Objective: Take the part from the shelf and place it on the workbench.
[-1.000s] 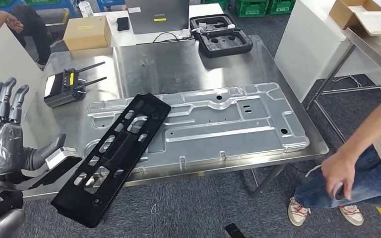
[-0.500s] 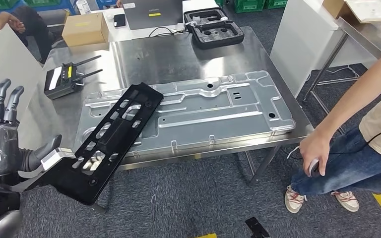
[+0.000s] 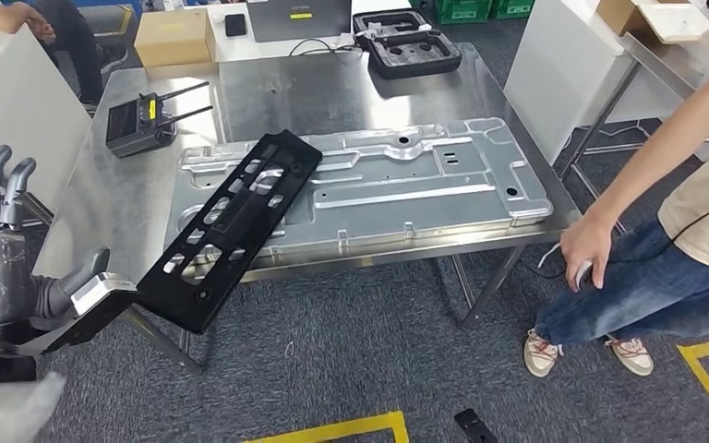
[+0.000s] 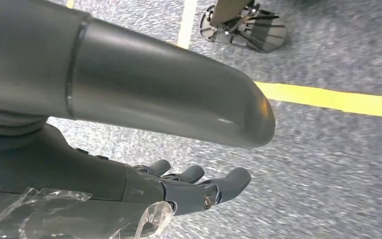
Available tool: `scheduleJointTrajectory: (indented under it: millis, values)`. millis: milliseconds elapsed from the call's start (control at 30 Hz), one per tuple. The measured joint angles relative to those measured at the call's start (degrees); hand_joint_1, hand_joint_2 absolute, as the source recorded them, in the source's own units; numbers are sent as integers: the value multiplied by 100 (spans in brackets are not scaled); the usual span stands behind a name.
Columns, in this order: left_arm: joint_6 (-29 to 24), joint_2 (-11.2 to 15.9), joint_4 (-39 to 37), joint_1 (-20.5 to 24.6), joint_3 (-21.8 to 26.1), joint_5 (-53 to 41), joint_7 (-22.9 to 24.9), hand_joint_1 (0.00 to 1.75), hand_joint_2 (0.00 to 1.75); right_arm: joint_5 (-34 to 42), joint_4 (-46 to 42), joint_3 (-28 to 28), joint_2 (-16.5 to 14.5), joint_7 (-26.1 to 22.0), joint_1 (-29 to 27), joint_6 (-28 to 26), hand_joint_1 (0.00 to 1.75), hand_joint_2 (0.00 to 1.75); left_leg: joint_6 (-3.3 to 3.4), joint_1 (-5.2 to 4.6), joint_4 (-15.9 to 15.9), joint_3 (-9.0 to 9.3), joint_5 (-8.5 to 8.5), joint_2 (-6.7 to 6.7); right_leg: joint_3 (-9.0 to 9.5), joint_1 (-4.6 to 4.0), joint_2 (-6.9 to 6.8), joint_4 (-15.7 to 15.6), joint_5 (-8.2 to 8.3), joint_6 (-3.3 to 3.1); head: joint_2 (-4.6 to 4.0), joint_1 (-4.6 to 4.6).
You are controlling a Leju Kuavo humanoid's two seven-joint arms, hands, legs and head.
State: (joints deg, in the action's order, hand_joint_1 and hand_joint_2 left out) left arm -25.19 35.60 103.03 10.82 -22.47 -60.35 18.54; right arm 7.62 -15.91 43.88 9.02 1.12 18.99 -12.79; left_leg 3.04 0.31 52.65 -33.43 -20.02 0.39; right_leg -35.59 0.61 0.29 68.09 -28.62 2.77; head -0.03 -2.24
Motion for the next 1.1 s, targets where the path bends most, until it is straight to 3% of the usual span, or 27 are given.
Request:
scheduleJointTrajectory:
  millis: [67, 100, 133, 200, 233, 267, 300, 367, 400, 433, 467, 533, 600, 633, 667, 733, 767, 800, 867, 900, 933, 967, 1000, 1033, 1100]
  values:
    - [-5, 0, 0, -2, 16, 8, -8, 0, 0, 1, 0, 8, 7, -4, 5, -2, 0, 0, -52, -11, 12, -89, 93, 2, 655, -14, 4, -932, 127, -39, 0, -1]
    - [-9, 0, 0, 0, 27, 12, -13, 0, 0, 1, 0, 12, 9, -6, 5, -3, 0, 0, -85, -18, 12, -115, 143, 6, 869, -26, 8, -1277, 115, -61, 0, 0]
    - [-14, 0, 0, 2, 35, 15, -18, 0, 0, 1, 0, 16, 10, -9, 4, -3, 0, 0, -118, -24, 11, -135, 193, 13, 977, -39, 14, -1479, 85, -83, 0, -2]
    - [-22, 0, -1, 2, 40, 15, -25, 0, 0, 2, -1, 25, 2, -13, -6, -1, 0, 0, -183, -19, 0, -173, 275, 19, 928, -47, 13, -1525, 137, -149, -2, 1]
    - [-26, 0, -2, -1, 40, 15, -26, 0, 0, 3, -2, 30, -5, -15, -12, 1, 0, 0, -213, -8, 52, -216, 211, 15, 881, -40, 5, -1521, 184, -186, -1, -3]
    - [-31, 0, -4, -5, 42, 16, -27, 0, 0, 4, -2, 33, -13, -15, -17, 1, 0, 0, -245, 3, 208, -290, 32, 10, 824, -32, -9, -1522, 244, -227, -1, -4]
    - [-36, 0, -7, -7, 43, 20, -27, 0, 0, 6, -2, 37, -20, -15, -23, 2, 0, 0, -274, 15, 499, -400, -250, 5, 753, -20, -25, -1525, 311, -259, -1, -9]
    - [-49, 0, -13, -13, 44, 29, -29, 0, 0, 8, -2, 42, -24, -16, -28, 2, 0, 0, -327, 30, 1347, -634, -842, 2, 584, -29, -43, -1521, 447, -298, -2, -15]
    - [-55, 0, -16, -16, 44, 34, -35, 0, 0, 8, -2, 43, -24, -16, -30, 2, 0, 0, -340, 34, 1703, -692, -980, 3, 491, -36, -46, -1518, 516, -305, -2, -16]
    - [-61, 0, -20, -19, 44, 36, -42, 0, 0, 8, -2, 43, -24, -16, -31, 2, 0, 0, -342, 36, 1892, -666, -974, 2, 398, -44, -47, -1515, 586, -307, -1, -16]
    - [-66, 0, -24, -19, 44, 38, -51, 0, 0, 8, -2, 43, -25, -16, -31, 2, 0, 0, -331, 34, 1861, -536, -849, 2, 305, -54, -44, -1513, 656, -305, -1, -16]
    - [-71, 0, -29, -12, 49, 39, -70, 0, 0, 8, -3, 44, -29, -17, -29, 2, 0, 0, -268, 16, 1223, 14, -573, 1, 145, -69, -34, -1508, 791, -292, 0, -16]
    - [-77, 0, -31, 11, 66, 40, -86, 0, 0, 7, -5, 45, -39, -21, -27, 2, 0, 0, -179, -27, 318, 632, -594, 3, 49, -86, -24, -1507, 909, -255, 1, -16]
    - [-81, 0, -32, 22, 75, 39, -91, 0, 0, 7, -6, 46, -43, -22, -27, 2, 0, 0, -145, -52, 32, 801, -653, 4, 25, -85, -25, -1512, 965, -229, 0, -16]
    - [-85, 0, -34, 28, 81, 39, -92, 0, 0, 7, -7, 46, -45, -25, -32, 2, 0, 0, -116, -72, -109, 858, -673, 5, 10, -84, -26, -1526, 1023, -195, 0, -16]
    - [-87, -2, -40, 25, 77, 39, -93, 0, 0, 8, -4, 48, -33, -25, -44, 2, 0, 0, -59, -66, -142, 770, -565, 12, -44, -78, -21, -1525, 1055, -127, -1, -18]
    - [-86, -4, -42, 22, 73, 40, -94, 0, 0, 8, -3, 48, -28, -25, -49, 3, 0, 0, -23, -51, -151, 713, -493, 17, -108, -73, -15, -1417, 914, -97, -2, -16]
    - [-86, -7, -44, 20, 70, 43, -95, 0, 0, 8, -2, 49, -24, -25, -55, 3, 0, 0, 7, -33, -161, 640, -415, 22, -205, -65, -10, -1180, 652, -69, -2, -12]
    - [-86, -12, -49, 16, 68, 51, -97, 0, 0, 11, -2, 52, -25, -28, -67, 4, 0, 0, 41, -24, -157, 478, -270, 23, -428, -33, -10, -375, 1, -17, -1, -1]
    - [-86, -17, -54, 11, 64, 55, -97, 0, 0, 13, -2, 53, -26, -28, -76, 4, 0, 0, 41, -25, -153, 389, -197, 22, -504, -23, -11, 36, -178, 8, -1, 2]
    - [-86, -22, -58, 8, 59, 56, -97, 0, 0, 15, -2, 54, -26, -30, -82, 4, 0, 0, 33, -24, -145, 297, -126, 22, -514, -14, -11, 316, -194, 26, 0, 2]
    - [-86, -28, -63, 4, 54, 57, -97, 0, 0, 15, -2, 55, -26, -30, -84, 4, 0, 0, 20, -21, -132, 202, -60, 22, -436, -6, -12, 409, -80, 41, 0, 2]
    - [-86, -34, -67, 1, 49, 57, -97, 0, 0, 16, -2, 55, -26, -31, -82, 4, 0, 0, -1, -14, -111, 111, -1, 22, -252, 4, -12, 279, 94, 51, -1, 3]
    - [-87, -37, -70, 2, 47, 58, -97, 0, 0, 16, -2, 56, -26, -32, -76, 4, 0, 0, -31, -9, -76, 25, 51, 22, 52, 19, -11, -67, 219, 62, -1, 2]
    - [-94, -39, -72, 7, 57, 59, -97, 0, 0, 16, -4, 56, -26, -39, -62, 4, 0, 0, -102, -11, 12, -110, 131, 27, 708, 24, 2, -979, 164, 43, 0, 1]
